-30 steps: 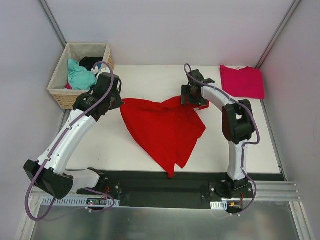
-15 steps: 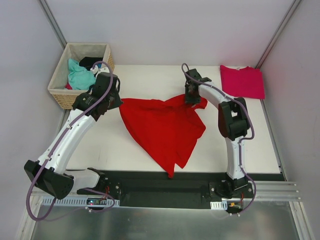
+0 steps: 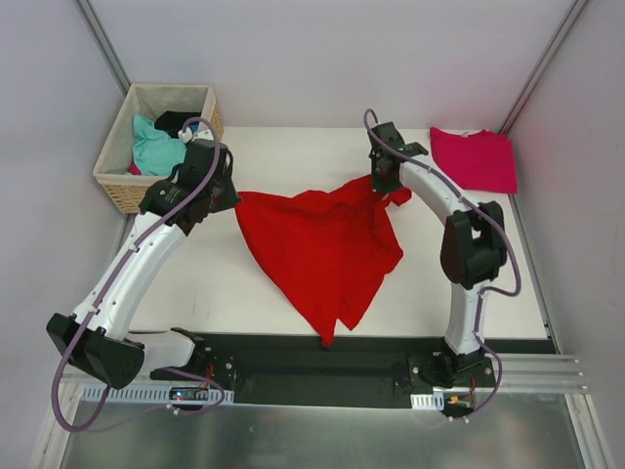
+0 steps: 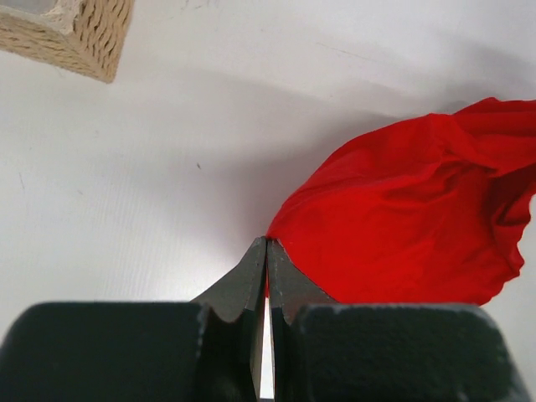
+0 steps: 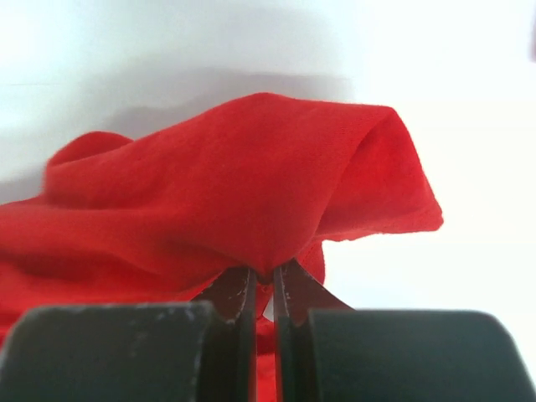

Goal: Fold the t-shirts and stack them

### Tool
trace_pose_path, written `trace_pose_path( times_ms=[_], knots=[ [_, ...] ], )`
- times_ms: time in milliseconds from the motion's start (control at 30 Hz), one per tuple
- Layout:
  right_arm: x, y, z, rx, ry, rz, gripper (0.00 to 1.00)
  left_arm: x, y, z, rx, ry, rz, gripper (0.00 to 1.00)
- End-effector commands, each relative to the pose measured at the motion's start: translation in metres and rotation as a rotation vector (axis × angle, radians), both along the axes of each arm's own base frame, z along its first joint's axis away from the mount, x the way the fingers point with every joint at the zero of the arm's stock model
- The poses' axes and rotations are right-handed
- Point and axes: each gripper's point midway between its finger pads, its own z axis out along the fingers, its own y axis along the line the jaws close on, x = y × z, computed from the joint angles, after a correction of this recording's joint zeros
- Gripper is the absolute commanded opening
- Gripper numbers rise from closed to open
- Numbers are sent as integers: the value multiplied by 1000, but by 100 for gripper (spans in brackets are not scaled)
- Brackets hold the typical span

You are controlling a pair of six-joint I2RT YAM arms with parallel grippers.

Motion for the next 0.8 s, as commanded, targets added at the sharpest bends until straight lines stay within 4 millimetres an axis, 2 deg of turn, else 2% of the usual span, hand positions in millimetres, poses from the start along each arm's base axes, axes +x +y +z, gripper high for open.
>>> trace_pose_path(
  times_ms=[0,67,100,133,200,233,300,333,367,400,433,467,533,567,600,667,767],
  knots=[
    [-30,-7,137,5,-251,45,1,-4,-4,62,-64,-156,-73,0],
    [-52,0,163,1,-301,90,1,-12,-11,81,-97,-199,-131,0],
    [-72,-5,193,13,-371,98,1,-20,-11,94,-112,-236,-154,0],
    [-87,3,206,19,-402,139,1,-25,-13,103,-125,-259,-180,0],
    [-118,3,229,50,-429,186,1,-41,-11,127,-141,-333,-218,0],
    [-144,6,256,103,-482,221,1,-48,-11,138,-150,-364,-236,0],
    [-176,-2,271,88,-498,247,1,-72,-12,166,-191,-448,-299,0],
    [-205,-1,294,125,-560,298,1,-82,-14,177,-204,-481,-337,0],
    [-220,-9,297,110,-565,312,1,-96,-20,193,-239,-518,-394,0],
    [-231,-19,307,103,-601,298,1,-112,-19,205,-261,-563,-423,0],
    [-251,-26,321,152,-643,328,1,-121,-20,214,-276,-588,-443,0],
    [-262,-35,324,172,-649,330,1,-135,-23,226,-301,-622,-491,0],
    [-281,-38,332,255,-667,387,1,-158,-20,242,-322,-685,-532,0],
    [-293,-48,343,320,-718,408,1,-173,-18,254,-332,-729,-556,0],
    [-301,-46,348,371,-731,444,1,-183,-18,259,-341,-751,-583,0],
    [-312,-57,367,435,-808,463,1,-201,-14,276,-349,-817,-603,0],
    [-316,-67,393,451,-875,469,1,-217,-8,295,-354,-881,-611,0]
  ],
)
